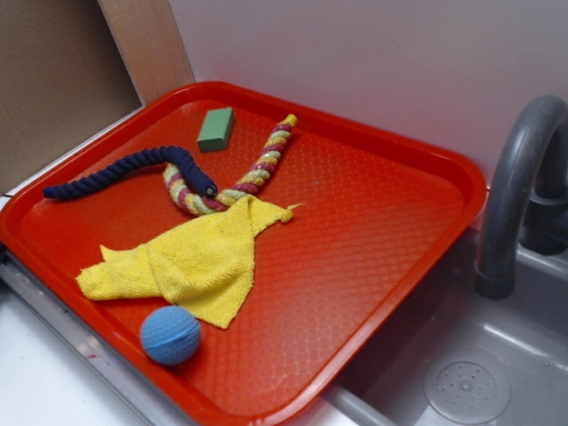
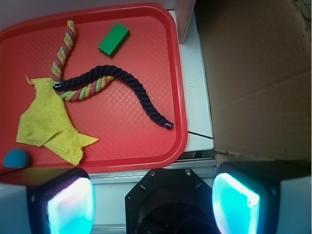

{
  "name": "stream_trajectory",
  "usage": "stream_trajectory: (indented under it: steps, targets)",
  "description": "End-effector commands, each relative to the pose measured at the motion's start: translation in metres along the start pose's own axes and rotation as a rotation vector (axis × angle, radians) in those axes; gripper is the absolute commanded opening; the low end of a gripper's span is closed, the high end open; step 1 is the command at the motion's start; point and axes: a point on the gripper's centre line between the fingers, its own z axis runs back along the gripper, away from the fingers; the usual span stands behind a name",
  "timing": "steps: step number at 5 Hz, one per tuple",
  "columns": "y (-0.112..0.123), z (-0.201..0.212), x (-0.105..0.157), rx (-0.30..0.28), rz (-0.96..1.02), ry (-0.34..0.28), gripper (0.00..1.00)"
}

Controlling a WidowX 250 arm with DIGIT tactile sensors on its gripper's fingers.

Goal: Grab the blue ball.

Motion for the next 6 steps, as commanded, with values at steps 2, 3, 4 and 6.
stream_trajectory:
  steps: [2, 3, 4, 6]
  targets:
    - [-0.028, -0.007, 0.009, -0.054, 0.003, -0.063, 1.00]
    - [-0.062, -0.018, 0.018, -0.123, -0.026, -0.036, 1.00]
    - [-0.102, -0.031, 0.020, -0.155, -0.050, -0.005, 1.00]
    - [-0.185, -0.062, -0.011, -0.234, -0.064, 0.106, 1.00]
